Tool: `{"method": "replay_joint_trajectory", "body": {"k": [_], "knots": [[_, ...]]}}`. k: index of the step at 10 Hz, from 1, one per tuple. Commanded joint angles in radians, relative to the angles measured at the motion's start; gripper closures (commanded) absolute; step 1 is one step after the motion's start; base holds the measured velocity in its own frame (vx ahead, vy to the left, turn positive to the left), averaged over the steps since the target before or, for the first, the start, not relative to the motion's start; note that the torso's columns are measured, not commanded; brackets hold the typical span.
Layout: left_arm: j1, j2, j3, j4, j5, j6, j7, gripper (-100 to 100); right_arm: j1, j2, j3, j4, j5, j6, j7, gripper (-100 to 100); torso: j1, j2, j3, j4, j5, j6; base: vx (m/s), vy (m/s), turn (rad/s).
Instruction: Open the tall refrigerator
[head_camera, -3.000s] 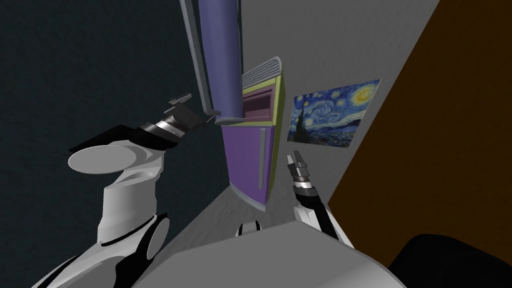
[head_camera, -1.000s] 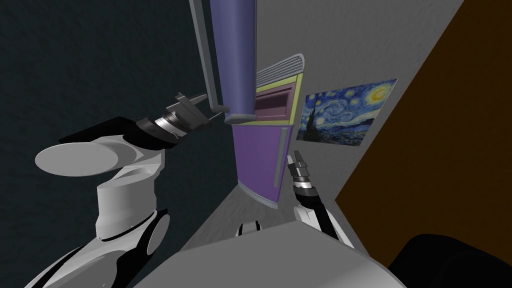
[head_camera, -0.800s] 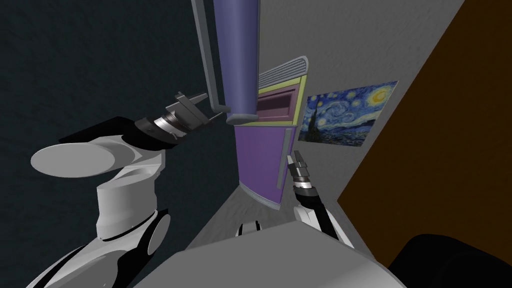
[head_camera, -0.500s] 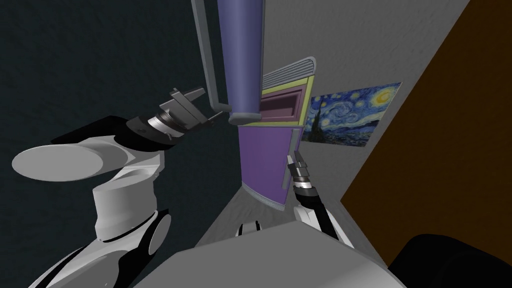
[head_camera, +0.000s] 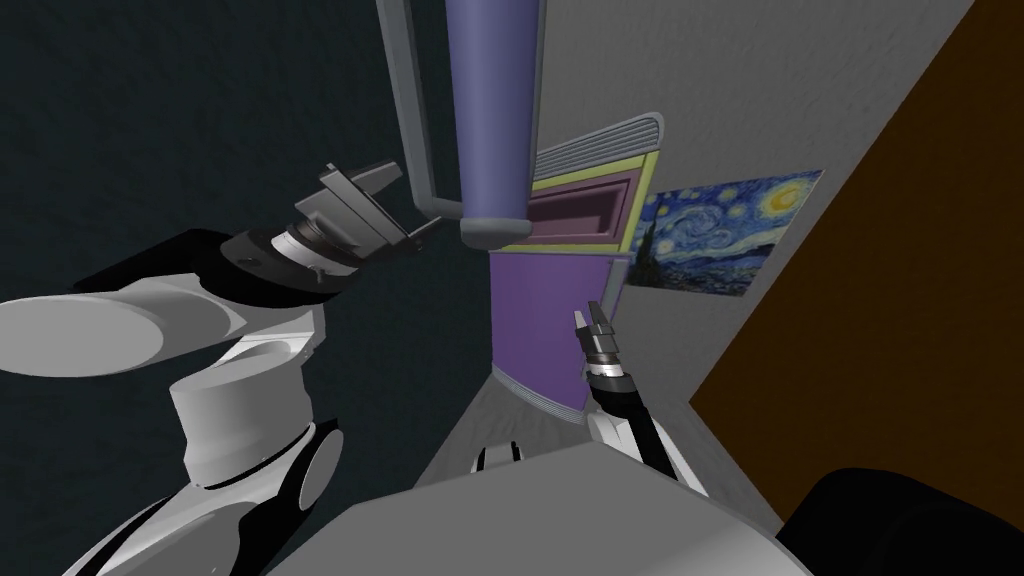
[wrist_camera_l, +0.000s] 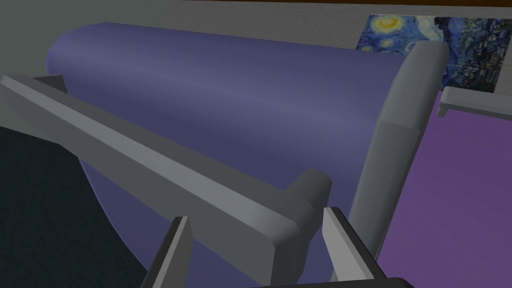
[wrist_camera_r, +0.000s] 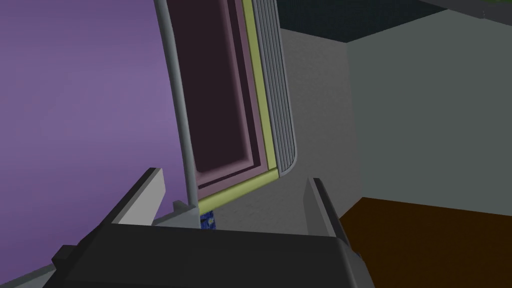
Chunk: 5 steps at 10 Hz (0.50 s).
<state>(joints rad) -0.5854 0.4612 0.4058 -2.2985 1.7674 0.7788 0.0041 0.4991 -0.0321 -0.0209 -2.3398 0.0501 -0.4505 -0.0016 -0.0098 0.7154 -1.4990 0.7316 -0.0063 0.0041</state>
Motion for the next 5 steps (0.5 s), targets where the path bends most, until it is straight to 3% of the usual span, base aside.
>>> {"method": "replay_joint_trajectory", "body": {"k": [1, 2, 4, 5], "knots": [[-0.001, 0.000, 0.007, -0.008, 0.022, 0.005, 0.006, 100, 0.000, 0.000, 0.000, 0.000, 0.000, 0.000, 0.000, 0, 0.002, 0.000, 0.000, 0.000, 0.000, 0.000, 0.022, 0.116, 0.007], [-0.050, -0.038, 0.013, 0.035, -0.022, -0.038, 0.009, 100, 0.000, 0.000, 0.000, 0.000, 0.000, 0.000, 0.000, 0, -0.005, 0.003, 0.002, 0.000, -0.001, 0.000, -0.069, 0.266, -0.307], [-0.092, -0.038, 0.013, 0.077, -0.056, -0.043, 0.009, 100, 0.000, 0.000, 0.000, 0.000, 0.000, 0.000, 0.000, 0, 0.006, 0.003, -0.006, 0.008, -0.001, 0.001, -0.006, 0.331, -0.383], [-0.096, -0.038, 0.013, 0.085, -0.082, -0.041, 0.009, 100, 0.000, 0.000, 0.000, 0.000, 0.000, 0.000, 0.000, 0, -0.002, -0.002, -0.012, 0.010, -0.004, 0.001, 0.056, 0.176, -0.326]]}}
